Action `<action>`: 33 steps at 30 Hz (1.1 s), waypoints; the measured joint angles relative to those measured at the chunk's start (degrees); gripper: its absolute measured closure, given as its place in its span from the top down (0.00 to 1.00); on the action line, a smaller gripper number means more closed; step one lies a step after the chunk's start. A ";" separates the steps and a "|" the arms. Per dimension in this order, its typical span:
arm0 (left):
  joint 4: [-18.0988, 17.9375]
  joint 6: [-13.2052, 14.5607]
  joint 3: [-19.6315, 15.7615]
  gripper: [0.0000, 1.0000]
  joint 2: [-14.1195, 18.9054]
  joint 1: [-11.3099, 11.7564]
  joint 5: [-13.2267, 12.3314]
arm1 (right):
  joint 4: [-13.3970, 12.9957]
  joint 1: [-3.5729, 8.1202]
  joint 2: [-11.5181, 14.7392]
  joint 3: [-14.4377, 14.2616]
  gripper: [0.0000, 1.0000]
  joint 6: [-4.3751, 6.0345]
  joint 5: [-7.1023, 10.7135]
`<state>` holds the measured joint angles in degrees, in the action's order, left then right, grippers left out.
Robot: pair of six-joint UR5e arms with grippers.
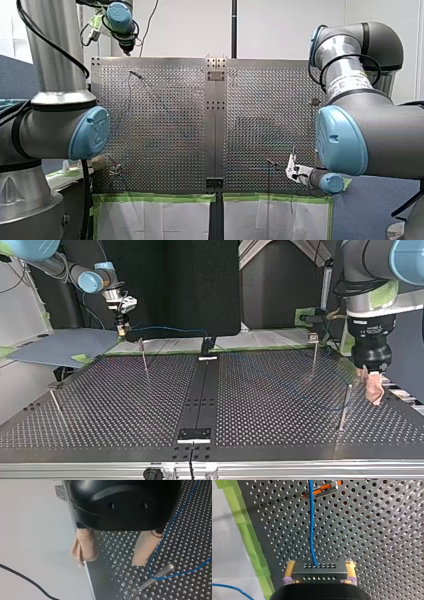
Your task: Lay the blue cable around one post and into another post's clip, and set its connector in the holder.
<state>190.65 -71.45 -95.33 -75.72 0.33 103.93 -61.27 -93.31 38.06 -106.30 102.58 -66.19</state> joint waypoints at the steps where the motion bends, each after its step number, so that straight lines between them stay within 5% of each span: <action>1: 0.00 0.00 0.00 1.00 0.01 0.00 0.00 | 0.00 0.00 0.00 0.00 0.00 0.00 0.00; 14: -0.50 -0.47 -1.50 1.00 -0.07 -0.45 -0.62 | 0.00 -0.02 -0.01 -0.01 0.00 -0.08 0.00; 33: -7.72 -8.82 -10.33 1.00 -1.35 -6.94 -9.24 | 0.19 -0.40 0.01 0.00 0.00 -0.48 -0.01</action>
<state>182.92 -80.27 -105.66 -77.07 -6.61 94.68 -61.09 -93.71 38.07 -106.31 102.10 -66.20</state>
